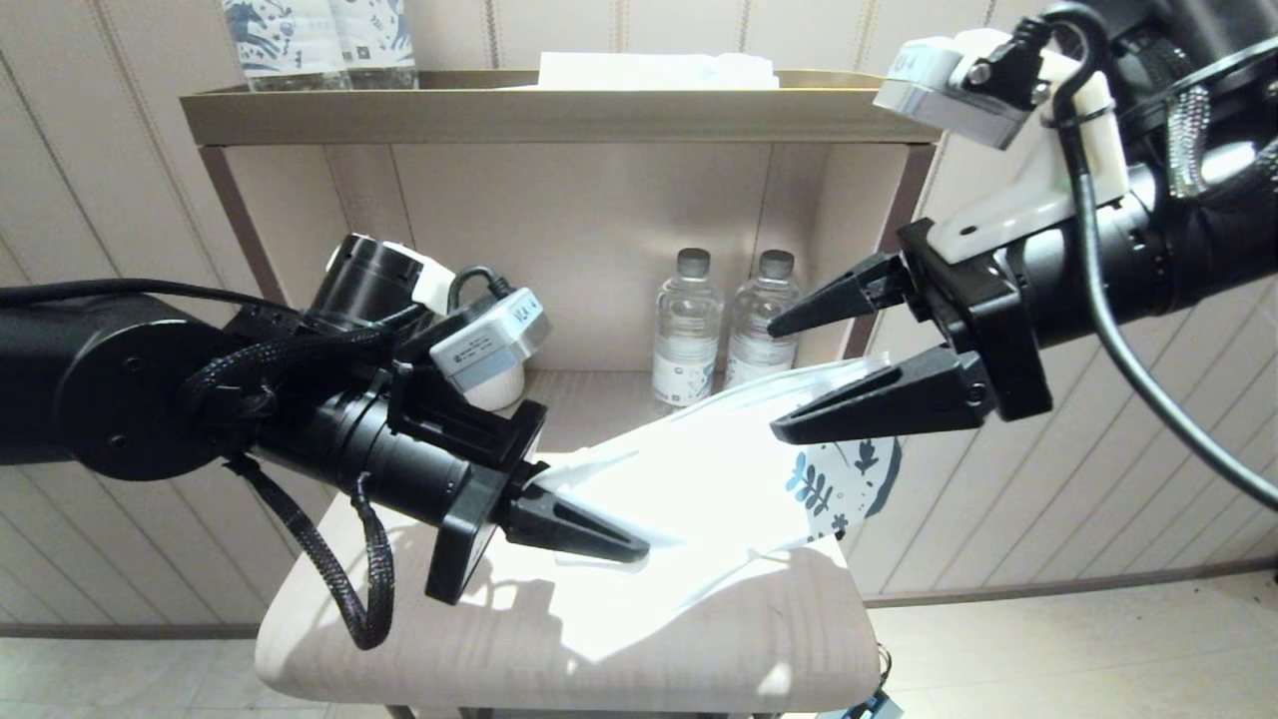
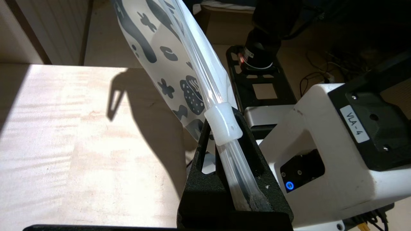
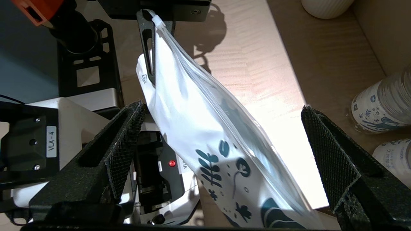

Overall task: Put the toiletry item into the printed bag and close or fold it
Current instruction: Hand it to the other hand

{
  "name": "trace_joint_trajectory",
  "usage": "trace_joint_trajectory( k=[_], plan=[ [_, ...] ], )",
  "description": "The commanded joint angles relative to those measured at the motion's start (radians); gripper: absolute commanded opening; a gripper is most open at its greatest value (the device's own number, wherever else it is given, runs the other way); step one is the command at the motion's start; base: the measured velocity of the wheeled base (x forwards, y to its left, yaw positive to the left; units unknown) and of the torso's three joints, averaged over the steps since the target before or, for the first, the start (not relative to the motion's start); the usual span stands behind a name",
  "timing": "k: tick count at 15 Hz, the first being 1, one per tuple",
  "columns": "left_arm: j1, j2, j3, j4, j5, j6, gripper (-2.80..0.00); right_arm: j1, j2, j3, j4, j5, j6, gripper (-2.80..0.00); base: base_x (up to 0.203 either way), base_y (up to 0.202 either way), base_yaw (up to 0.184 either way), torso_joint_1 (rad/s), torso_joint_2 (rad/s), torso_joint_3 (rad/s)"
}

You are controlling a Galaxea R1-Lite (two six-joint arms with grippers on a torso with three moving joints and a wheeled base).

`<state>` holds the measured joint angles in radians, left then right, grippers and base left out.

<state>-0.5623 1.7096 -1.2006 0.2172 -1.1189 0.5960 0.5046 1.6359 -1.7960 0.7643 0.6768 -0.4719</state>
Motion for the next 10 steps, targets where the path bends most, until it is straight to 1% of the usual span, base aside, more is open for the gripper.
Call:
trace_joint_trajectory(
  k=[1, 3, 5, 7, 10],
  plan=[
    [-0.001, -0.054, 0.025, 0.002, -0.006, 0.021, -2.80, -0.040, 0.013, 0.003, 0.002, 0.023, -0.008, 0.00, 0.000, 0.000, 0.000, 0.000, 0.00, 0.000],
    [-0.001, -0.059, 0.032, 0.002, -0.007, 0.031, -2.80, -0.043, 0.051, -0.013, -0.012, 0.037, -0.012, 0.00, 0.000, 0.000, 0.000, 0.000, 0.00, 0.000],
    [-0.001, -0.067, 0.033, 0.002, -0.007, 0.038, -2.80, -0.031, 0.055, -0.004, -0.013, 0.045, -0.022, 0.00, 0.000, 0.000, 0.000, 0.000, 0.00, 0.000],
    [-0.001, -0.071, 0.031, 0.001, -0.025, 0.038, -2.80, -0.029, 0.051, 0.003, -0.003, 0.076, -0.027, 0.00, 0.000, 0.000, 0.000, 0.000, 0.00, 0.000],
    [0.001, -0.069, 0.029, -0.001, -0.030, 0.041, -2.80, -0.029, 0.044, 0.029, -0.002, 0.097, -0.043, 0.00, 0.000, 0.000, 0.000, 0.000, 0.00, 0.000]
  ],
)
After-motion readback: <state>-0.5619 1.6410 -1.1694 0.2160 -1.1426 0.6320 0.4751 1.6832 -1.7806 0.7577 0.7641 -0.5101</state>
